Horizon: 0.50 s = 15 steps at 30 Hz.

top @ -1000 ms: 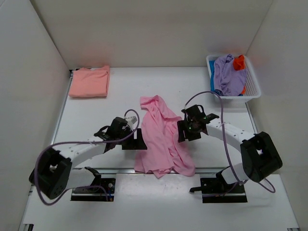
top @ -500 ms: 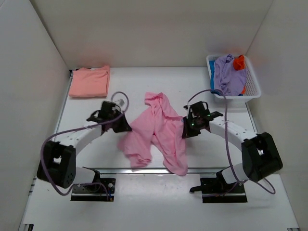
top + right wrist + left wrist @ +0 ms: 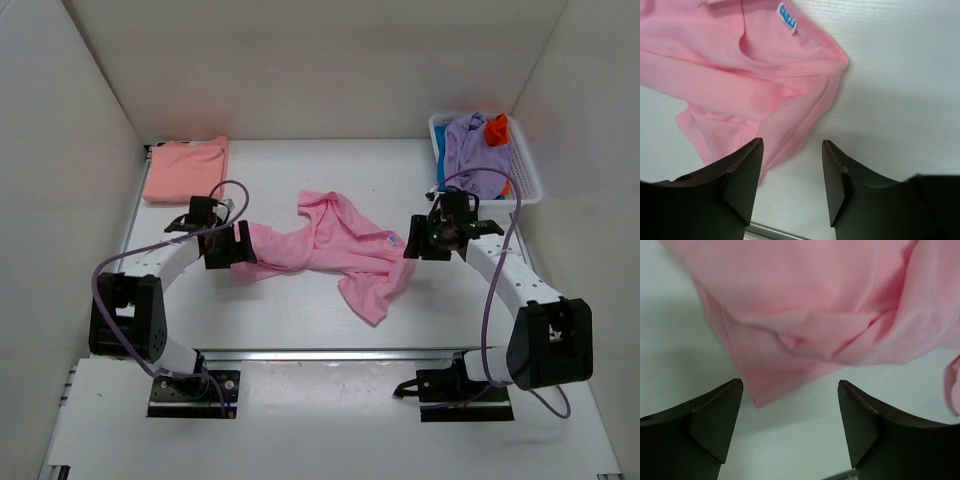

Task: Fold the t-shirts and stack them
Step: Flatten out the tshirt

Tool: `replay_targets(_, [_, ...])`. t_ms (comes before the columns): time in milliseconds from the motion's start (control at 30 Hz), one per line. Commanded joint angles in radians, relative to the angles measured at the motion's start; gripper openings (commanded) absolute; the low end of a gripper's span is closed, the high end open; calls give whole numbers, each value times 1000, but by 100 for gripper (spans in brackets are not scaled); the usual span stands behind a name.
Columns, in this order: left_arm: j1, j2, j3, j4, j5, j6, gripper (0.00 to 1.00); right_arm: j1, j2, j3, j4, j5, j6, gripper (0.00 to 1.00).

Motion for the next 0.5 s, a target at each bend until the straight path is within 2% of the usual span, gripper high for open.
replay_targets(0, [-4,-144,-32,-7,-15,6,88,28,-84,-36,18,10,10,53])
replay_targets(233, [-70,-286,-180,-4,-31,-38,83,161,-144,-178,71,-4,154,54])
replay_targets(400, [-74,-258,-283,71,-44,-71,81,239,-148,-252,131,-11,227,54])
replay_targets(467, [-91,-237,-282,88,-102,-84,81,262,-141,-275,145,-1,250,55])
